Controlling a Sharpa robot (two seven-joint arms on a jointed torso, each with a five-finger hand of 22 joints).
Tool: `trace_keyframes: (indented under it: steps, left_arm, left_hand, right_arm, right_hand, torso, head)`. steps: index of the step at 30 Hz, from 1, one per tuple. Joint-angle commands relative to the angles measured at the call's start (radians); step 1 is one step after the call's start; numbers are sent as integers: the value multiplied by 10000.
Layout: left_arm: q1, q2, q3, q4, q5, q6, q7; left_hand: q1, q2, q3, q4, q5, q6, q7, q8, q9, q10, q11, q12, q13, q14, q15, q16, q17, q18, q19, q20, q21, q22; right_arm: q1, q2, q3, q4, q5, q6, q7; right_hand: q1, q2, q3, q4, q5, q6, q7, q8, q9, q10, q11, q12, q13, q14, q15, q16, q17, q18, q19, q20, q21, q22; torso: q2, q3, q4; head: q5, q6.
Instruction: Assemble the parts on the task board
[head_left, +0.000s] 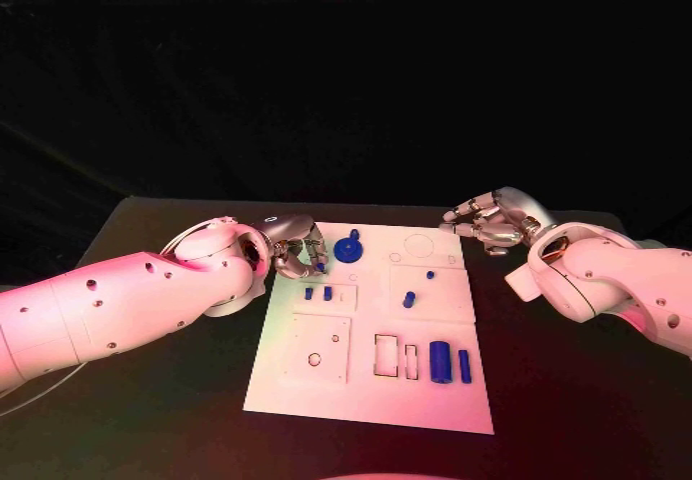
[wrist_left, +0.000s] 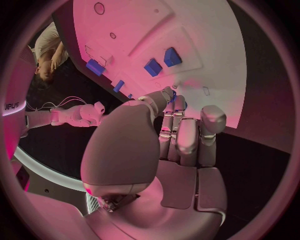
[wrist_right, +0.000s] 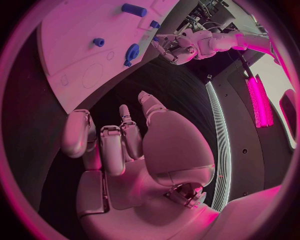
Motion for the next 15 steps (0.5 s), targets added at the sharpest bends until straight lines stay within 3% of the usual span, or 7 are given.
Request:
trace_keyframes:
  steps: [1,15]
  left_arm:
    - [-6,80,-5,-118,26,187,-35]
    - [-53,375,-19,-521,16,198,55]
  left_hand:
    - [-114,9,-25,24,8,85,8,-59,-18,39,3,-85,-17,47,-17,13,-43,-89,14,-9,17,-50]
    - [-115,-6,-27,18,10,78,8,-79,-26,39,5,-109,-20,36,-15,1,-71,-84,-3,-11,4,-71]
  right_arm:
    - [-4,4,3,16,-16,-25,76]
    - [-4,24,3,38,-16,-17,86]
  right_hand:
    - [-16,121,-43,11,49,-30,7,35,-17,-21,-12,-45,657,699,-83,-20,1203,147,-65,-8,-18,-8]
    - [-16,121,-43,11,49,-30,7,35,-17,-21,-12,-45,657,699,-83,-20,1203,147,-65,-8,-18,-8]
  torso:
    - [0,2,7]
    - [-7,-7,4]
  head:
    - [-37,-24]
    - [-45,-54]
